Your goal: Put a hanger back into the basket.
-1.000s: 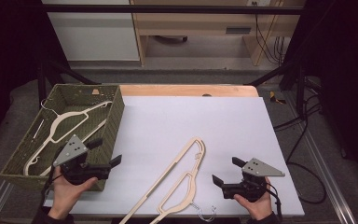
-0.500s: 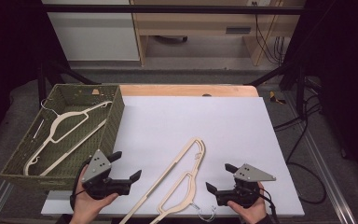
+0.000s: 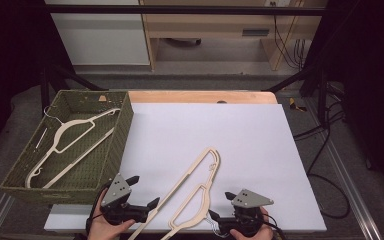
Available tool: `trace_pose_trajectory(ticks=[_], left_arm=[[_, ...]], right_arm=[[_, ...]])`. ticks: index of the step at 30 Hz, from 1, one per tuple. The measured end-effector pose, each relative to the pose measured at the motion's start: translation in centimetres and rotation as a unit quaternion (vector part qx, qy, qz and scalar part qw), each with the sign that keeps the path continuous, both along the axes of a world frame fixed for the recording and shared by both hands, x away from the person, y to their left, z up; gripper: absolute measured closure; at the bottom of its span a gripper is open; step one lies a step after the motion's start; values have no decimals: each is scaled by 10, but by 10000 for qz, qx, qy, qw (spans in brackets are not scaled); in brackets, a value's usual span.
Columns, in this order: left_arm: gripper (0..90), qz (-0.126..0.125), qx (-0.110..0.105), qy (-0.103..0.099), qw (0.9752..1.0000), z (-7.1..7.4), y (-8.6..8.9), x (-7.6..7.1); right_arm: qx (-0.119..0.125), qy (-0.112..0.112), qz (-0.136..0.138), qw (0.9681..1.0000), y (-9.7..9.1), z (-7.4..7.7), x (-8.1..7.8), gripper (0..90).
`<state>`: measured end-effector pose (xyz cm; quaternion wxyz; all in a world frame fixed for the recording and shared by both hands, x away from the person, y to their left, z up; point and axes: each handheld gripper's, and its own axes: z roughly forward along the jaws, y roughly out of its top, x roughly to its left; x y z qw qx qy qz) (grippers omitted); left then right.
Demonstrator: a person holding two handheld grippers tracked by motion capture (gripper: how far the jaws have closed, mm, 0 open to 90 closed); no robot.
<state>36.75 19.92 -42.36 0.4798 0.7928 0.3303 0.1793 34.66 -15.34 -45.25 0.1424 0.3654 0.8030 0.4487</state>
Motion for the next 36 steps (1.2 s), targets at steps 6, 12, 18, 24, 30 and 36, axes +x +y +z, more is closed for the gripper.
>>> trace_pose_trajectory(ticks=[6,12,18,24,30,36], left_arm=[[63,-6,0,-16,10000,-3,0,1],[63,-34,7,56,10000,-6,0,2],[65,-26,-7,91,10000,-7,0,3],[71,-39,-28,121,9999,-8,-1,3],[74,-76,9,135,9999,-9,-3,2],[77,-93,19,145,9999,-9,-5,2]], right_arm=[[-249,269,127,9992,10,-18,-2,355],[-295,501,214,9981,13,-24,-2,505],[-442,683,400,9959,17,-26,-4,687],[-599,744,493,9942,21,-27,-7,797],[-487,922,484,9934,22,-28,-5,869],[-413,1029,506,9925,22,-27,-4,883]])
